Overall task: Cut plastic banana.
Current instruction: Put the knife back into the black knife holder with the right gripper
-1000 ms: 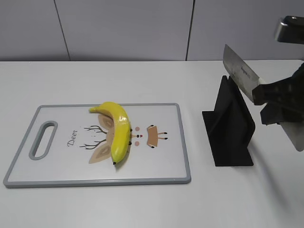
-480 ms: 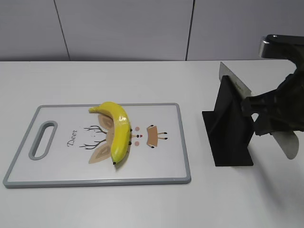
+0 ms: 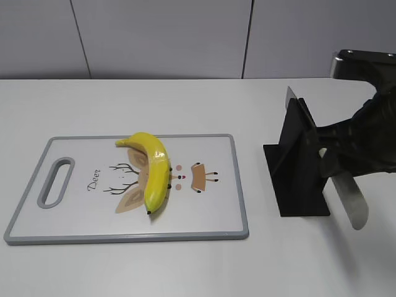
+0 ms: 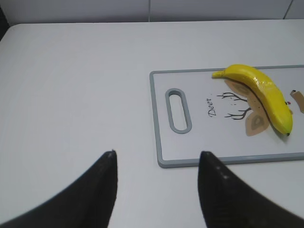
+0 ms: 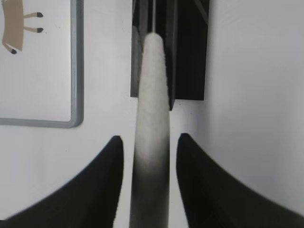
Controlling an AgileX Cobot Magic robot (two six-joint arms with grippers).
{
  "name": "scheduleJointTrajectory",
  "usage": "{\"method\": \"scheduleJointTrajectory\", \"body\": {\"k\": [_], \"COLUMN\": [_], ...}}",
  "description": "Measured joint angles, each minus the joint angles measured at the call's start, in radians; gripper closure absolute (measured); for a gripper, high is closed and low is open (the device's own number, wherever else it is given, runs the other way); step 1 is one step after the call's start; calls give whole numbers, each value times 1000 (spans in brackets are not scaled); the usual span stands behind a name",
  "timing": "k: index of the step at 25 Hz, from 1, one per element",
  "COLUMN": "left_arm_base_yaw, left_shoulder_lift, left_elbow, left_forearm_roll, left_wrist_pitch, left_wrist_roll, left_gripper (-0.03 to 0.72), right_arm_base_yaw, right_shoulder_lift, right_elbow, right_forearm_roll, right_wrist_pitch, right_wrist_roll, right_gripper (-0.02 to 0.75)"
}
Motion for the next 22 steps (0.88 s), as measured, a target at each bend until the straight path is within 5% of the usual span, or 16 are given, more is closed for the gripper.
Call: {"method": "scheduleJointTrajectory", "body": {"k": [5, 8, 22], "left_arm_base_yaw": [0, 0, 0], "left_shoulder_lift": [0, 0, 0], "left_elbow": [0, 0, 0], "left_forearm_roll": [0, 0, 0], "left_wrist_pitch": [0, 0, 0], "left_wrist_roll": [0, 0, 0], "left_gripper": [170, 170, 160], "right_arm_base_yaw": [0, 0, 0], "right_shoulder_lift": [1, 1, -353], "right_elbow": [0, 0, 28], "right_forearm_roll": [0, 0, 15], "right_wrist_pitch": [-16, -16, -28], "right_wrist_roll": [-2, -3, -335], "right_gripper": [209, 117, 94]}}
